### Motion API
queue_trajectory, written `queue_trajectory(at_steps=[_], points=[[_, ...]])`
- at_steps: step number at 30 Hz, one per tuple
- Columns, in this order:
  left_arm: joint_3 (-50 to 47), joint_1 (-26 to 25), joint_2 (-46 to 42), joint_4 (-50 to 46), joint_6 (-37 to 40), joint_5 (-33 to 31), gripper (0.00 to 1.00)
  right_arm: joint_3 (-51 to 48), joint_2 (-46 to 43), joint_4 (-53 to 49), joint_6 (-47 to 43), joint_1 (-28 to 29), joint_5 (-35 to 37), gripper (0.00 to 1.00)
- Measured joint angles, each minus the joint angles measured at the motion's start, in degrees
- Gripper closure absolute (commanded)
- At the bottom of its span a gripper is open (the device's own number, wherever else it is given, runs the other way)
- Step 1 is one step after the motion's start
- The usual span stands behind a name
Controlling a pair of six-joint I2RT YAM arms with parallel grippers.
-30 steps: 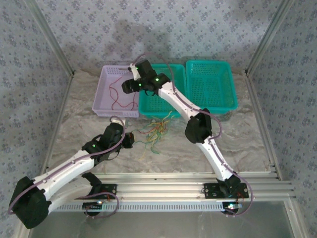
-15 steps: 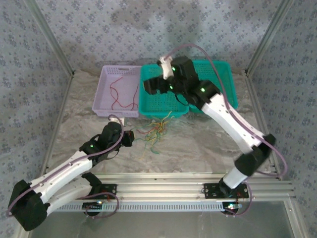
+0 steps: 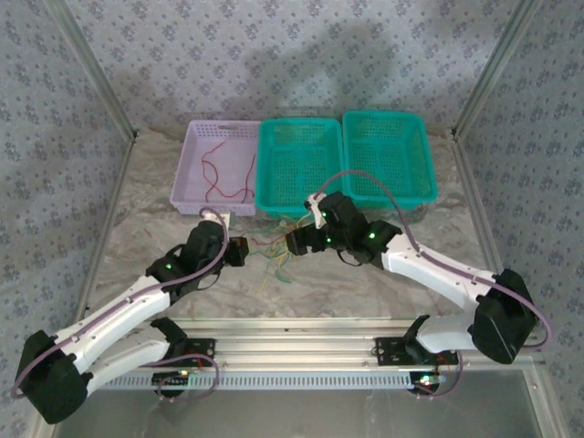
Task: Untangle the cables
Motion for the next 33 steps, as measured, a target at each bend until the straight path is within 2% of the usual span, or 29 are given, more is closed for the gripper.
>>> queue_trajectory(at_steps=[6, 12, 16, 18, 27, 33], points=[[0.44, -0.42, 0.26, 0.04, -0.02, 0.22, 1.00, 0.52, 4.94, 3.04, 2.62, 1.20, 4.39, 0.11], [0.55, -0.70, 0.26, 0.02, -0.02, 0.24, 1.00, 0.52, 11.52, 3.30, 6.01, 1.31, 5.99, 0.25], [0.55, -0.76, 0.26, 0.00, -0.02, 0.20, 1.00, 0.52, 12.63, 3.78, 7.23, 1.31, 6.34, 0.35], [0.66, -0.79, 0.26, -0.07, -0.02, 0.22, 1.00, 0.55, 12.87, 4.24, 7.63, 1.31, 6.69, 0.44], [1.38, -1.29, 1.42, -0.11, -0.04, 0.20, 1.00, 0.63, 15.74, 5.46, 8.44, 1.31, 7.10, 0.55], [1.38, -1.49, 1.44, -0.11, -0.04, 0.22, 1.00, 1.05, 15.93, 6.25, 8.59, 1.31, 7.45, 0.66]])
